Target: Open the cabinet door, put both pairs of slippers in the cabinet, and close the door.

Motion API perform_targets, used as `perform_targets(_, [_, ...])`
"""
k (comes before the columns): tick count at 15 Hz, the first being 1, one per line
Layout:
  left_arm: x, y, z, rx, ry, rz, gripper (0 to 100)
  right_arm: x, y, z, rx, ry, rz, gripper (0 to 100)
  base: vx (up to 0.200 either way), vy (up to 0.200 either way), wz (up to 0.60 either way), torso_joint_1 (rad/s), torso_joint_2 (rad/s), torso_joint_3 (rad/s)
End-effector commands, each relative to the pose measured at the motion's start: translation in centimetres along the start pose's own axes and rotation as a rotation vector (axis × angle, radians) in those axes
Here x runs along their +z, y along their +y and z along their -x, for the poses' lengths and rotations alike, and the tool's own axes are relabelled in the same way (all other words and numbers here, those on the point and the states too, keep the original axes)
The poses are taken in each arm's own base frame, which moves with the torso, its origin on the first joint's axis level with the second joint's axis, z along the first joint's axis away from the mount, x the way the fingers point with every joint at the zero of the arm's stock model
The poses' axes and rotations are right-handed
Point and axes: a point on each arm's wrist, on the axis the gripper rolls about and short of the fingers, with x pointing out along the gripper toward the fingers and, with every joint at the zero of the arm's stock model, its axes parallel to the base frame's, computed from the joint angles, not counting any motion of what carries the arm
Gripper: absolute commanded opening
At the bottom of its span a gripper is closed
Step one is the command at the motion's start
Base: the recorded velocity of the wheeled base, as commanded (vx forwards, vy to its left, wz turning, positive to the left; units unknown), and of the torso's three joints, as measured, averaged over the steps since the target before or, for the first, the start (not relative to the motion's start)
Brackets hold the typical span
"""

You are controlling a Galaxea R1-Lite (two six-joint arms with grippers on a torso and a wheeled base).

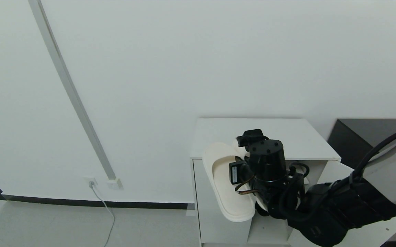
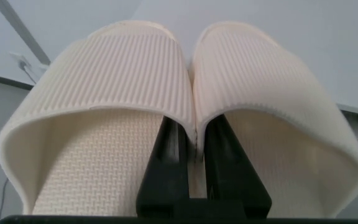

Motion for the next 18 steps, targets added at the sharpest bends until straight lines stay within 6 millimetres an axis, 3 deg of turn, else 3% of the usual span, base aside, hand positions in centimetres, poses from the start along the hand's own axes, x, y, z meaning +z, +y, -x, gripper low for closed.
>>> perform_targets(1, [0.0,0.0,0.0,0.001,0.001,0.0,0,-0.2,0.1,0.1,0.002,0.005,0.004,0,0.0,0.0,0.0,0.0,0.0,0.0])
perform_targets(3, [0.0,0.0,0.0,0.001,0.001,0.0,0,-0.2,0.0,0.1,0.002,0.006,0.005,0,0.0,0.0,0.0,0.0,0.0,0.0])
perform_targets(9, [0.0,0.0,0.0,0.001,0.001,0.0,0,-0.2,-0.4,0.9,0.007,0.013,0.009,0,0.0,-0.2,0.0,0.001,0.0,0.002])
perform_targets(13, [0.0,0.0,0.0,0.001,0.001,0.0,0,0.2,-1.6,3.1,0.051,0.024,0.011,0,0.0,-0.2,0.0,0.005,0.0,-0.001])
perform_targets(17, [0.0,0.0,0.0,-0.001,0.001,-0.001,0,-0.8,-3.5,7.3,0.116,0.071,0.024,0,0.0,-0.2,0.0,0.001,0.0,0.005])
perform_targets(18, [0.0,0.0,0.0,-0.001,0.001,-0.001,0,-0.7,-3.7,7.5,0.12,0.07,0.023,0,0.0,-0.2,0.0,-0.002,0.0,0.007])
